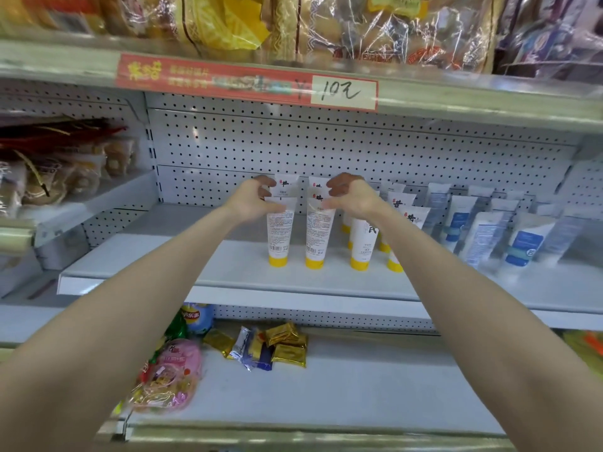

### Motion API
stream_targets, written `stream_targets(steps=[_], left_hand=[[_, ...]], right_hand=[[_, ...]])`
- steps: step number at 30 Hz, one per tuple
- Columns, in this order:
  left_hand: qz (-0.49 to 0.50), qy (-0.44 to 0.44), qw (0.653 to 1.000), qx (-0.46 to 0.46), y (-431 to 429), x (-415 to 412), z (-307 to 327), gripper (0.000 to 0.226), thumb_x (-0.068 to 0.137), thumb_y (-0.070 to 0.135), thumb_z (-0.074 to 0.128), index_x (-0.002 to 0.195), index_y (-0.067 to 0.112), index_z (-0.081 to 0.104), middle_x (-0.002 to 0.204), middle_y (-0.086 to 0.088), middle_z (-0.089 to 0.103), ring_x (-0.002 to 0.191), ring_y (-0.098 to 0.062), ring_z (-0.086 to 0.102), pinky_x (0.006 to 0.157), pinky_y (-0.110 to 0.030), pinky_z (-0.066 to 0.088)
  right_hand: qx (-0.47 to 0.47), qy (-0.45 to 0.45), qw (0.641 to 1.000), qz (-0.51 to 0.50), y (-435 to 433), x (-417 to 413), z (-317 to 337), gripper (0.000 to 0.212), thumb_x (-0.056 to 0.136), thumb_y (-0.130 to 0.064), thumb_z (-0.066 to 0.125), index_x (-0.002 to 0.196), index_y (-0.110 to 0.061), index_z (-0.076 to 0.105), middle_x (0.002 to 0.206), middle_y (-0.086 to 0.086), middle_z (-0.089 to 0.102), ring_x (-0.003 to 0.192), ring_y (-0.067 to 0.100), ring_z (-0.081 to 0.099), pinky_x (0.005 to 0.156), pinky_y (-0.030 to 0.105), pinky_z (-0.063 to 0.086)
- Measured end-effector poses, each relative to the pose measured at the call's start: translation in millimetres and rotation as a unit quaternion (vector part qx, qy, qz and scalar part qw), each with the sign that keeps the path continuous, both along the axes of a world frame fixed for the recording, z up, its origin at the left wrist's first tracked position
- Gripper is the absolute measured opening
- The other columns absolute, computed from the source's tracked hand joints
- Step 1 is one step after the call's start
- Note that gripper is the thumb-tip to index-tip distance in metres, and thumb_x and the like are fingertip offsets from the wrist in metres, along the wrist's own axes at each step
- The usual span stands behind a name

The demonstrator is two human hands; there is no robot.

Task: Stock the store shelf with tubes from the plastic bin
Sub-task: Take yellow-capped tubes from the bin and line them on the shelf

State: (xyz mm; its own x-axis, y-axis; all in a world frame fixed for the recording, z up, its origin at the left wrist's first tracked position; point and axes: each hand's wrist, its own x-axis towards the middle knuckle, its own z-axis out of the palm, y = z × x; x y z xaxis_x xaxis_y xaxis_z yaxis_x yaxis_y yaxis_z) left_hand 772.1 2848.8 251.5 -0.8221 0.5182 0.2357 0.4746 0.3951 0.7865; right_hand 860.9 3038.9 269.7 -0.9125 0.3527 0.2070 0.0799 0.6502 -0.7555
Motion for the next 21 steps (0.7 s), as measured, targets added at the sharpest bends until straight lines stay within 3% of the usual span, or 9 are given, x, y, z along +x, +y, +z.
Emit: stream_targets(steps=[3,13,17,21], left_hand=[[0.0,0.024,0.999,-0.021,-1.4,10.2,14.7,0.06,0.077,0.022,0.075,0.13,0.011,0.048,0.12,-0.014,0.055,0.1,-0.023,0.055,0.08,-0.029,0.045],[-0.022,0.07,0.993,-0.096,-1.5,79.8,38.5,0.064,0.074,0.032,0.076,0.13,0.019,0.048,0.117,-0.01,0.057,0.103,-0.021,0.056,0.09,-0.033,0.047],[-0.037,0.06,0.99,-0.119,2.1,117.1,29.8,0.059,0.077,0.029,0.075,0.128,0.017,0.048,0.105,-0.006,0.056,0.099,-0.02,0.056,0.084,-0.027,0.042],[-0.049,0.042,0.985,-0.161,8.8,144.1,3.9,0.064,0.074,0.035,0.076,0.13,0.018,0.049,0.107,-0.006,0.06,0.102,-0.021,0.058,0.093,-0.034,0.046]], right_hand=[[0.046,0.003,0.999,0.002,2.1,10.4,15.7,0.047,0.076,-0.02,0.076,0.118,-0.008,0.057,0.118,0.013,0.06,0.11,0.024,0.057,0.096,0.034,0.048],[0.117,0.0,0.992,0.046,2.2,81.1,33.2,0.042,0.085,-0.017,0.067,0.123,-0.005,0.054,0.115,0.011,0.06,0.099,0.021,0.056,0.079,0.027,0.042],[0.125,-0.012,0.99,0.057,6.0,111.7,21.9,0.04,0.084,-0.016,0.068,0.12,-0.004,0.056,0.115,0.012,0.063,0.096,0.021,0.058,0.08,0.028,0.045],[0.119,-0.044,0.989,0.076,13.1,136.9,-3.4,0.037,0.082,-0.018,0.07,0.116,-0.008,0.058,0.113,0.013,0.064,0.096,0.023,0.058,0.079,0.028,0.046]])
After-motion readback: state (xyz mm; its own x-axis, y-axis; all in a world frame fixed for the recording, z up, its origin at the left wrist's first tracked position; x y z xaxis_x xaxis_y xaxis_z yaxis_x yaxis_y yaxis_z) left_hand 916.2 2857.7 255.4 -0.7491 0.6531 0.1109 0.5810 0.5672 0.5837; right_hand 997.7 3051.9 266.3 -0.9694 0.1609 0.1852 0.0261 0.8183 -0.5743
